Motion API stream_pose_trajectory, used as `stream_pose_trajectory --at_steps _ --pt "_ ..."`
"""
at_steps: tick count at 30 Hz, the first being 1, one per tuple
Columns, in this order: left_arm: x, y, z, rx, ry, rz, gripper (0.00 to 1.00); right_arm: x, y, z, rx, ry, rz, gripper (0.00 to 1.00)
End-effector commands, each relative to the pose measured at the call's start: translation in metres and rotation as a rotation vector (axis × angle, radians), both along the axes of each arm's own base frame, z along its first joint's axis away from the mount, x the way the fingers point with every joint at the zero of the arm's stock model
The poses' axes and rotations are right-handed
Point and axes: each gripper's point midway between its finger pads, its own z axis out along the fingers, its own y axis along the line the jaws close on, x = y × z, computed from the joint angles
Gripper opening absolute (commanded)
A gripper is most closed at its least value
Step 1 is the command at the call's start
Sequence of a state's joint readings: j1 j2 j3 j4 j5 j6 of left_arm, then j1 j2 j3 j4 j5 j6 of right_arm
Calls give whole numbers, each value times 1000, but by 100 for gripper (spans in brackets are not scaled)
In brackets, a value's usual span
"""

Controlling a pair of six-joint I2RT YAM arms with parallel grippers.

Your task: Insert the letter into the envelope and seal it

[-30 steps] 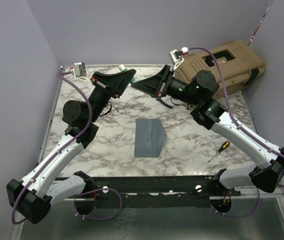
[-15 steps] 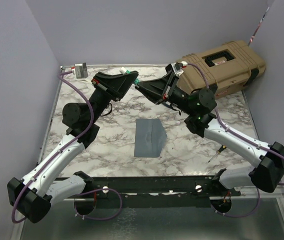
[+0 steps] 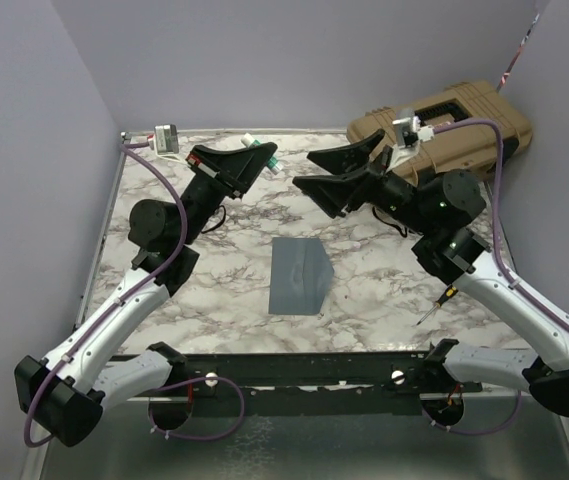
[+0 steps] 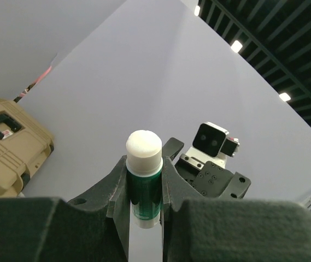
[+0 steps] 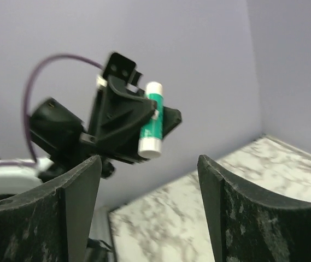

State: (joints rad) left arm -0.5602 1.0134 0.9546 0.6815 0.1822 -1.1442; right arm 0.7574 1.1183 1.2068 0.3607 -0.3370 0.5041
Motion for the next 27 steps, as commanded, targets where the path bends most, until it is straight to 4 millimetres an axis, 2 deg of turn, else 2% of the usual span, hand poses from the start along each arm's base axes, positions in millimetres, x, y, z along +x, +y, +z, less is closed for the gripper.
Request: stream_pose_trajectory --at_steps 1,5,9,19,20,27 --pt "4 -1 1 7 22 0 0 30 3 -44 -310 -199 -165 75" --pt "7 -5 4 21 7 -1 0 41 0 -43 -418 -277 -231 73" --pt "8 -6 3 31 2 5 0 44 4 -34 -418 -310 -260 71" --pt "6 -9 2 52 -18 -5 0 34 40 -29 -432 -345 -249 65" --pt "5 -9 3 53 -21 -6 0 34 42 -29 -433 -345 -249 62" --pt "2 -8 1 69 -38 -4 0 34 41 -19 -394 -313 -260 27"
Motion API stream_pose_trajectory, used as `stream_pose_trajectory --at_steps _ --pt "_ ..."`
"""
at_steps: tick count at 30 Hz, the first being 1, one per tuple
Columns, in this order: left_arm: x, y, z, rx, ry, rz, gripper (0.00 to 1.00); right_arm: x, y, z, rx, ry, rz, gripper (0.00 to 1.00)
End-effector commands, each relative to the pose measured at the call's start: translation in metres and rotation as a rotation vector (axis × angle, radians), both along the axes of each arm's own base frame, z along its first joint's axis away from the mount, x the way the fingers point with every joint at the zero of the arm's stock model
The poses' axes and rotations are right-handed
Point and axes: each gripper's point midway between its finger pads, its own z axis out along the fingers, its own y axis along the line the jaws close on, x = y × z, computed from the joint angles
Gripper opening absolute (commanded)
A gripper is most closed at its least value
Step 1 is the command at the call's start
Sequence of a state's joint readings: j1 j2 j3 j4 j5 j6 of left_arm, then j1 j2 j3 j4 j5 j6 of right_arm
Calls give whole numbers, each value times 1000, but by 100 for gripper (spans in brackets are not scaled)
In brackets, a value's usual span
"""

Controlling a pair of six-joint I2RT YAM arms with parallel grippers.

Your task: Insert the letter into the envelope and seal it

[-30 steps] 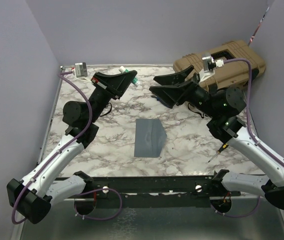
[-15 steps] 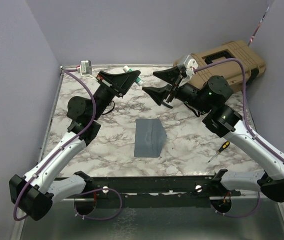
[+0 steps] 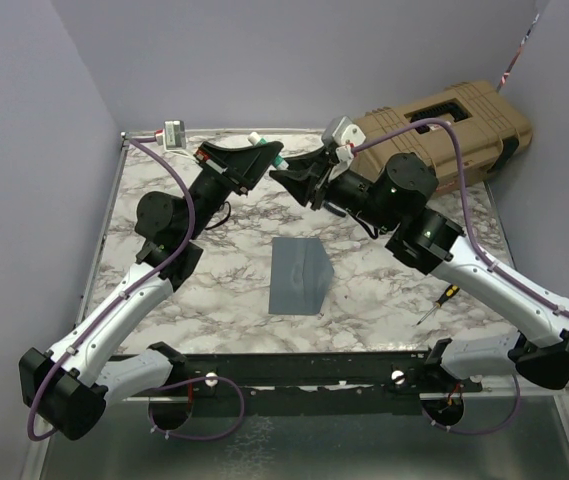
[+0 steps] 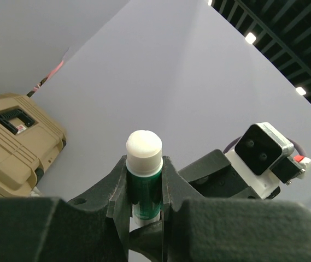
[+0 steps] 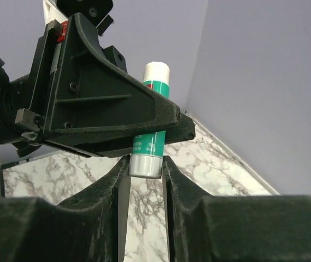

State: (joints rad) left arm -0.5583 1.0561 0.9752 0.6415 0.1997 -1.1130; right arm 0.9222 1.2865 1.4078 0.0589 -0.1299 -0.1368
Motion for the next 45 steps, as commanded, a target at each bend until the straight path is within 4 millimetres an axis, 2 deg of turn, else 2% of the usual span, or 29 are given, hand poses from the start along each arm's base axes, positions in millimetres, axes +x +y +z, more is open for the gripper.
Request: stream_pose_trajectory --at_steps 1,4,10,15,18,20,21,23,27,31,33,36,40,45 --pt "-13 2 15 13 -68 -10 0 0 -5 22 53 5 -22 23" --pt "-13 1 14 23 -73 -11 0 -4 -4 24 67 34 -4 20" --pt "-14 0 14 34 -83 -15 0 -3 -7 22 80 74 -19 34" --pt "-14 0 13 36 -82 -12 0 -6 -10 25 90 73 -15 33" --pt "-14 1 13 34 -80 -11 0 -7 -9 25 87 75 -8 22" --pt "-15 1 14 35 -85 -13 0 -9 -8 23 79 87 5 6" --pt "-15 1 14 37 -89 -11 0 -12 -7 23 83 97 18 1" --pt "-17 2 15 45 -105 -7 0 -18 -6 26 110 136 49 0" --pt "-29 6 19 71 -197 14 0 -40 -4 32 160 267 153 0" --pt "-36 15 29 61 -235 49 0 -69 -10 53 249 405 328 0" --pt "-42 14 35 60 -258 29 0 -82 -15 72 311 424 419 0" --pt "-53 13 44 42 -302 -9 0 -93 -16 88 381 502 521 0" --pt "-64 14 54 33 -359 -33 0 -100 -12 91 501 630 653 0" --pt "-65 18 55 22 -359 -14 0 -101 -10 83 596 691 759 0"
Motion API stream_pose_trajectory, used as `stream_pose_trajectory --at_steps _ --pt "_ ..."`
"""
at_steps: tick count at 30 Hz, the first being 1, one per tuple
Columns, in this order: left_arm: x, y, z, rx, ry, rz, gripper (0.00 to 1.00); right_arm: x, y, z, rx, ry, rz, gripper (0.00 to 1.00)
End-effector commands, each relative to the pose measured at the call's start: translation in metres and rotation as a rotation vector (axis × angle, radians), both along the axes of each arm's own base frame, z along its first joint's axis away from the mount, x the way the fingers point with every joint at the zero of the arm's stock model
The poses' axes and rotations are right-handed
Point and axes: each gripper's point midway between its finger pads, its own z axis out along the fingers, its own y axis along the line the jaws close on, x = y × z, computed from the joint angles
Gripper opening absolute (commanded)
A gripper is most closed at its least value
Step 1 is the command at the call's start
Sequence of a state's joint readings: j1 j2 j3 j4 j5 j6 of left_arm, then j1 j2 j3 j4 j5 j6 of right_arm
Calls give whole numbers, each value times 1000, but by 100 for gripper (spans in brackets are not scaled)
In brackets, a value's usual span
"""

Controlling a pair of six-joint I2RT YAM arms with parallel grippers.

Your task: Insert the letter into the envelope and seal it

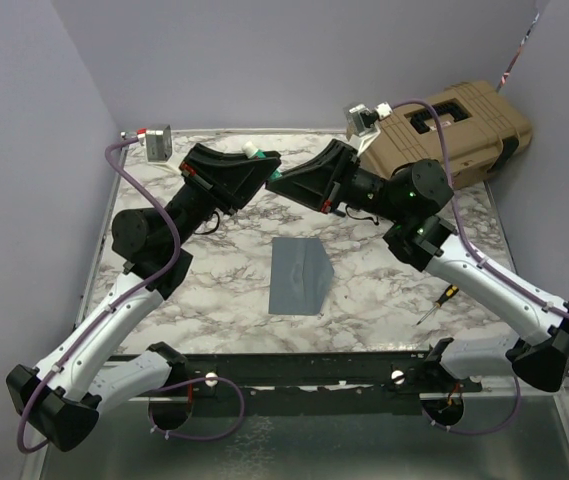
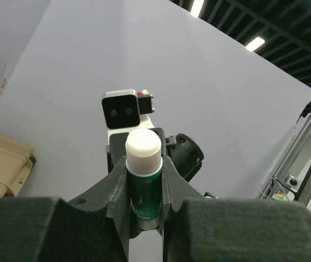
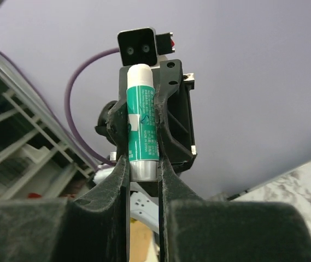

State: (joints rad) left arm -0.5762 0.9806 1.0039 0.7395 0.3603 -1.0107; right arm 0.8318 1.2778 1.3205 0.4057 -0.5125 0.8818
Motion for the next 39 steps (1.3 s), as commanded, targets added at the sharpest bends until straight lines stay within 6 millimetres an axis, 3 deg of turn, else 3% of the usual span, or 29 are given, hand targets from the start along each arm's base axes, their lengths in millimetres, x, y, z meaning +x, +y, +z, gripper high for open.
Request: stream_pose_trajectory --at_steps 1,4,7,10,15,17,21,23,25,31,36,39 --pt "-2 12 11 -18 -72 67 0 -28 -18 39 203 43 154 0" --pt "-5 13 11 -21 -78 59 0 -21 -20 42 243 112 145 0" --pt "-7 14 11 -26 -84 58 0 -7 -10 31 246 335 196 0" --pt "-7 16 13 -35 -85 62 0 -5 -10 27 322 450 284 0" --pt "-6 20 14 -58 -70 73 0 3 -13 28 345 441 227 0" --pt "-5 21 15 -73 -53 73 0 6 -13 26 308 376 153 5" --pt "-2 22 14 -98 -12 55 0 20 -19 22 138 157 -110 49" --pt "-1 22 13 -100 -2 52 0 35 -27 7 56 62 -257 66" --pt "1 21 11 -102 10 52 0 43 -34 -5 -2 -37 -351 76" --pt "10 21 8 -135 76 39 0 37 -34 -13 -167 -426 -394 79" --pt "21 20 -1 -164 165 23 0 58 -40 -9 -269 -582 -516 79" --pt "29 20 -9 -193 232 17 0 59 -38 -1 -272 -676 -533 79"
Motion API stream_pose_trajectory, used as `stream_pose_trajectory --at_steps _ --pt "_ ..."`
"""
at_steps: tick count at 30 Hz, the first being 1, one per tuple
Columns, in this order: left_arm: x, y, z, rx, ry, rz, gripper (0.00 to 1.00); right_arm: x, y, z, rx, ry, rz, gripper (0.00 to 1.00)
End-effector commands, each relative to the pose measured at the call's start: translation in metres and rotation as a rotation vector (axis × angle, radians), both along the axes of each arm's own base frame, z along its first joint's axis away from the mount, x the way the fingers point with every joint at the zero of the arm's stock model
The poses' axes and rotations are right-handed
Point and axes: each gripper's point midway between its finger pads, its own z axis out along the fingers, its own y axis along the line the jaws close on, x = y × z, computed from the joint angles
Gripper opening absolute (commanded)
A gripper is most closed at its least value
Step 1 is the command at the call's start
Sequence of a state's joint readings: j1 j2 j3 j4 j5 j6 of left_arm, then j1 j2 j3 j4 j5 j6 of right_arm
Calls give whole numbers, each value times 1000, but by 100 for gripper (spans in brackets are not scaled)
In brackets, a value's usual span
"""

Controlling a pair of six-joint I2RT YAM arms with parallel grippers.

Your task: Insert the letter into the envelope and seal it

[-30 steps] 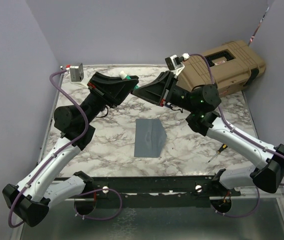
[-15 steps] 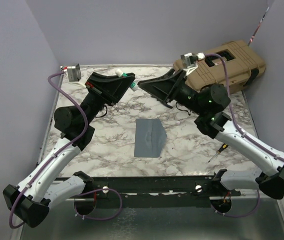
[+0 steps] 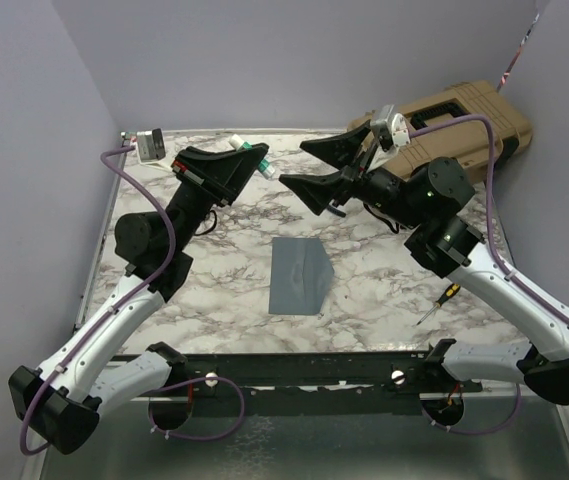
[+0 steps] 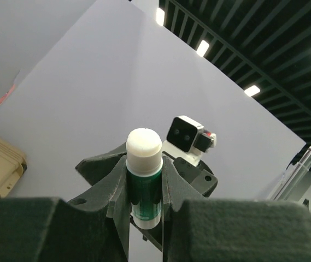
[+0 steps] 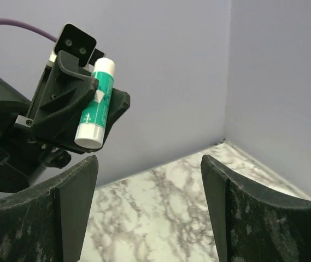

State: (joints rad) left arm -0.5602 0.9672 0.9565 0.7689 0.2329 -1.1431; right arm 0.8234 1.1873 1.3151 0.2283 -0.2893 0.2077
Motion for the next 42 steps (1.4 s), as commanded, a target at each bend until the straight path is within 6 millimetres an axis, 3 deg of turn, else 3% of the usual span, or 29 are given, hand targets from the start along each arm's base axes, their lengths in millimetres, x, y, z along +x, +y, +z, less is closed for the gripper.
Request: stream_pose_trajectory --at_steps 1,6,15,17,23,29,31,33,36,40,42 --pt "16 4 -13 -79 127 -12 0 9 -4 12 -87 -212 -83 79" --pt "29 5 -24 -144 249 -44 0 4 2 23 -40 -283 -63 79" --pt "36 4 -29 -194 354 -95 0 -3 26 19 -83 -397 -92 78" --pt "35 5 -28 -194 355 -93 0 2 28 18 -91 -405 -123 73" --pt "34 9 -33 -190 360 -66 0 13 34 17 -117 -403 -165 43" --pt "31 9 -29 -187 350 -75 0 18 39 15 -141 -396 -186 36" --pt "30 10 -27 -185 339 -69 0 22 38 14 -150 -379 -205 29" --pt "30 10 -27 -177 335 -64 8 29 37 15 -156 -335 -232 16" --pt "31 10 -30 -164 345 -45 42 33 33 18 -155 -292 -258 2" --pt "34 13 -33 -130 357 1 83 29 29 14 -193 -268 -244 0" --pt "35 14 -34 -107 357 30 93 24 29 10 -214 -257 -219 0"
